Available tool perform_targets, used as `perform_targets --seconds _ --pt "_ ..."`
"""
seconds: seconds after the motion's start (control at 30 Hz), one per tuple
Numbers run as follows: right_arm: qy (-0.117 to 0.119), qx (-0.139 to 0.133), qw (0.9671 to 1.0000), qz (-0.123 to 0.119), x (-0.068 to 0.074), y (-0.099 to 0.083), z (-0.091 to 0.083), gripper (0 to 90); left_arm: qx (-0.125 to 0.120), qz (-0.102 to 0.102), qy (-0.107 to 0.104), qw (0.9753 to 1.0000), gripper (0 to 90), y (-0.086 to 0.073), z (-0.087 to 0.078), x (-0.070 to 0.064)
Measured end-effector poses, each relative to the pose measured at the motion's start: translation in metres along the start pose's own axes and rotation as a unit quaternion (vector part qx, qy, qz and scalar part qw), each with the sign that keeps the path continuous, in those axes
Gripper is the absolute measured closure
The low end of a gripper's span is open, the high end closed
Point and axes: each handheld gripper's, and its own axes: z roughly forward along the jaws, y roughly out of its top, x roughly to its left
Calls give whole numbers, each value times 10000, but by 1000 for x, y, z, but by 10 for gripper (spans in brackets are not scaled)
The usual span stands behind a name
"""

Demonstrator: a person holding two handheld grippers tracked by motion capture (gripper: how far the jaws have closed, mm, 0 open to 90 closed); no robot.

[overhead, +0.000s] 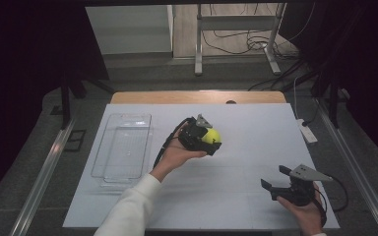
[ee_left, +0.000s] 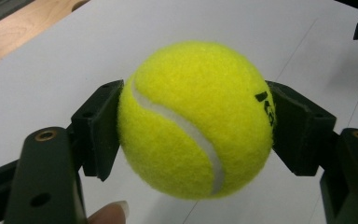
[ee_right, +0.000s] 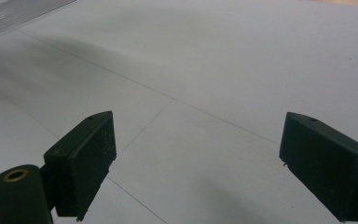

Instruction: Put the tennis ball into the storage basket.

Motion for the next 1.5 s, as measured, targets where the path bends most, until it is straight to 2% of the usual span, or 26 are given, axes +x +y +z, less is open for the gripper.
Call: perform_targets --seconds 0.63,1.5 --pt "-5 -2 10000 1 0 0 0 112 -236 14 39 9997 271 5 -15 1" --pt "-10 4 10000 3 0 0 0 112 -477 -92 224 9986 271 8 -39 15"
